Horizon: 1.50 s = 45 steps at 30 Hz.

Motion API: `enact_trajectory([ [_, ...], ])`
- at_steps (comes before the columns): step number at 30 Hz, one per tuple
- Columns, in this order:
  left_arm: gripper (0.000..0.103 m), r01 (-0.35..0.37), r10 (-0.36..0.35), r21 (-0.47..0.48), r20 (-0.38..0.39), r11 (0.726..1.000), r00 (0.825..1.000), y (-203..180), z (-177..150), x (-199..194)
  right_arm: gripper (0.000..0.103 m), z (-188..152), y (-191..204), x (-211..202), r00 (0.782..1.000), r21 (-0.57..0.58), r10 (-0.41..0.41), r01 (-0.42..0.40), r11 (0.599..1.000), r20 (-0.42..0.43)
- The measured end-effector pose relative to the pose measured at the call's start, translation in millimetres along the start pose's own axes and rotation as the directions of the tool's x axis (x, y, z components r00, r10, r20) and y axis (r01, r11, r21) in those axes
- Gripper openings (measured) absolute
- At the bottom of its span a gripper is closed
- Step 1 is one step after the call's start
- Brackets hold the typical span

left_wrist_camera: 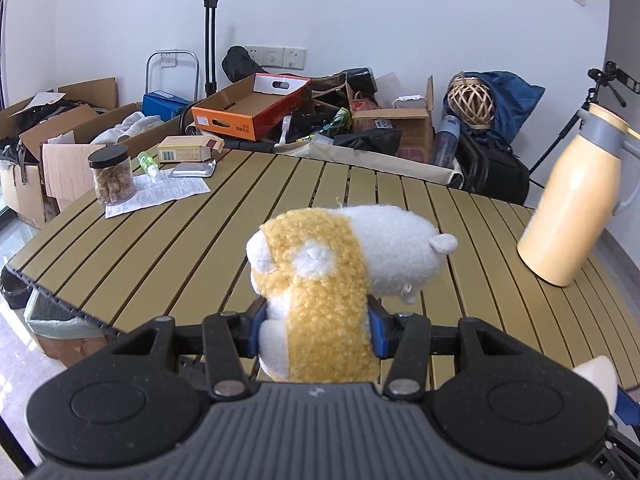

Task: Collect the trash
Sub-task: 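Carry the plush and sponge off the table over the black bin with both tools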

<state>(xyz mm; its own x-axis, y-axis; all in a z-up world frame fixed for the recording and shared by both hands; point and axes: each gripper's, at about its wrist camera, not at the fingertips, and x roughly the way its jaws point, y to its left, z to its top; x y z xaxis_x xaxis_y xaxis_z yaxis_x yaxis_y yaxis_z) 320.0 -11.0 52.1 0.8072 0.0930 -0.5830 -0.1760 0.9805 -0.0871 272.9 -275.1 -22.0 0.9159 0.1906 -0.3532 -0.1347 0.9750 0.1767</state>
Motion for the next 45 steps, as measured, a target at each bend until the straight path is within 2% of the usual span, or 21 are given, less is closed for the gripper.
enact_trajectory([
  [11, 0.049, 0.063, -0.063, 0.019, 0.003, 0.998, 0.998, 15.4, -43.8, -44.0, 0.056, -19.6, 18.4, -40.5, 0.999, -0.065, 0.019, -0.021, 0.998, -0.033],
  [23, 0.049, 0.112, -0.109, 0.077, -0.046, 0.991, 0.993, 30.6, -108.4, -67.0, 0.056, -63.9, 32.6, -58.8, 0.986, -0.088, 0.060, -0.075, 0.993, -0.157],
  [29, 0.049, 0.110, -0.099, 0.099, -0.111, 0.989, 0.989, 38.4, -139.0, -56.0, 0.056, -96.0, 39.4, -53.3, 0.965, -0.093, 0.072, -0.098, 0.991, -0.252],
  [32, 0.049, 0.090, -0.071, 0.114, -0.158, 0.989, 0.985, 41.8, -154.1, -45.4, 0.056, -111.4, 43.7, -48.4, 0.952, -0.090, 0.078, -0.109, 0.990, -0.296],
  [45, 0.049, 0.047, -0.008, 0.118, -0.312, 0.992, 0.950, 61.5, -196.0, 4.5, 0.056, -163.6, 56.1, -17.8, 0.880, -0.094, 0.081, -0.141, 0.986, -0.469],
])
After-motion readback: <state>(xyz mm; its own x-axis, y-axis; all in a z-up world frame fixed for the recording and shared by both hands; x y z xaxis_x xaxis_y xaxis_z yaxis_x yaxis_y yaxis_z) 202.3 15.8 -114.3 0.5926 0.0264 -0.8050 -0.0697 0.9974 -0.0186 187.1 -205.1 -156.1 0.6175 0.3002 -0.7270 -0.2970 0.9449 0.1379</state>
